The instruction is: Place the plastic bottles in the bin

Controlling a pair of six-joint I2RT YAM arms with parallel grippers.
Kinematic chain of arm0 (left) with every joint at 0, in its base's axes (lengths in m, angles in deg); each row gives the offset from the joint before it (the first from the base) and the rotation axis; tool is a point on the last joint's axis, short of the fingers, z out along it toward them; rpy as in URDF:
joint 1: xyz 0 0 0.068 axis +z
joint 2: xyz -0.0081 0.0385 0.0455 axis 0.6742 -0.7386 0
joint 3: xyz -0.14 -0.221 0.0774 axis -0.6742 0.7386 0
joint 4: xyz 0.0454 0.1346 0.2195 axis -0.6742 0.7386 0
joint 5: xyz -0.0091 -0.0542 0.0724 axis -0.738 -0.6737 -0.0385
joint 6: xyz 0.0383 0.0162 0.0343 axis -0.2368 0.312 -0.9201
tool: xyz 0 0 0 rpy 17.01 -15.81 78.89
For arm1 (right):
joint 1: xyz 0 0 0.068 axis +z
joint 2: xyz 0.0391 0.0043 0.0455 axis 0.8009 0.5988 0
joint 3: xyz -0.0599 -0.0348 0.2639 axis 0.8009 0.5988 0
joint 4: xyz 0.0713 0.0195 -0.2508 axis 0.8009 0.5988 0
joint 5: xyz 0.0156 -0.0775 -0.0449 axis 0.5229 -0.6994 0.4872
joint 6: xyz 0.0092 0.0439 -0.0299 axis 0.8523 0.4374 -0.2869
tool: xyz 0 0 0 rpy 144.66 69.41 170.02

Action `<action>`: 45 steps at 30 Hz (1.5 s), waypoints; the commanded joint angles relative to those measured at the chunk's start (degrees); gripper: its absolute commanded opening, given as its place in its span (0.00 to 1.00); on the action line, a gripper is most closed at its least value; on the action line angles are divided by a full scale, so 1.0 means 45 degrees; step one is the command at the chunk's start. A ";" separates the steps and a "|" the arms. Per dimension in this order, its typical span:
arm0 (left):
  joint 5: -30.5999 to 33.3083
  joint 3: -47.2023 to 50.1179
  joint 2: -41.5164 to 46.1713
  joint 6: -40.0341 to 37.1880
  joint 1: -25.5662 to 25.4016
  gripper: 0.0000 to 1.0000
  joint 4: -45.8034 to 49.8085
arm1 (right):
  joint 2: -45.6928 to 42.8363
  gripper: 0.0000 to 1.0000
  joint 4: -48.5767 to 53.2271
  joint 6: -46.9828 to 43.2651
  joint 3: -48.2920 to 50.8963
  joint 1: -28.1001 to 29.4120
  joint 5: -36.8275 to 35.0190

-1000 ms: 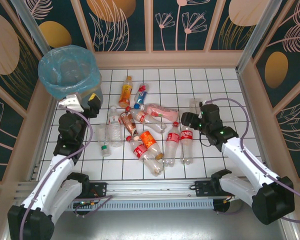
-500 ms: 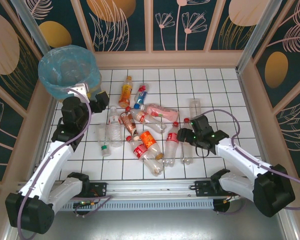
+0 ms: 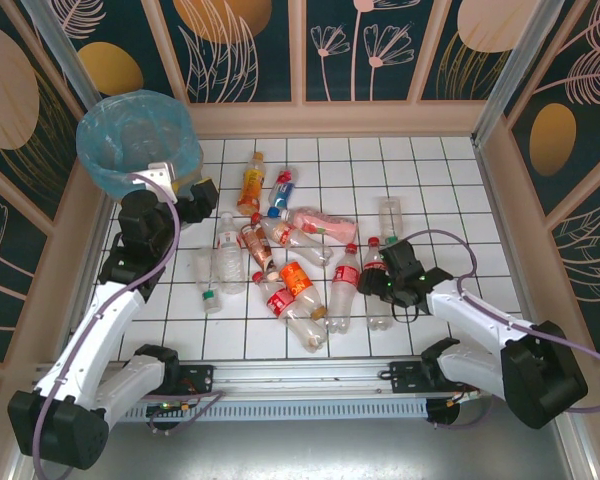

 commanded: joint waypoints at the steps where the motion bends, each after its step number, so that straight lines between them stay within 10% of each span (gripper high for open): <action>1: 0.0430 -0.0417 0.0211 -0.0433 -0.0048 0.85 0.0296 | 0.0037 0.70 -0.0274 0.0138 0.0171 0.0077 -0.0210; 8: -0.0788 -0.1431 -0.0188 -0.0189 -0.0042 0.84 0.0898 | -0.1592 0.45 0.0263 0.0373 -0.0047 0.0096 0.0235; 21: -0.9764 -0.4702 -0.3189 0.3214 -0.0072 0.82 -0.2269 | -0.3750 0.40 0.2124 -0.1028 -0.3357 0.0841 0.1650; 31: -1.0912 -0.6385 -0.3746 0.1662 -0.1363 0.85 -0.0585 | -0.1240 0.32 -0.5463 -0.2643 -0.4916 0.1277 0.7369; 45: -1.0846 -0.5392 -0.3290 0.2255 -0.1434 0.67 -0.0631 | 0.0836 0.32 -0.7483 -0.3628 -0.6510 0.3245 0.7900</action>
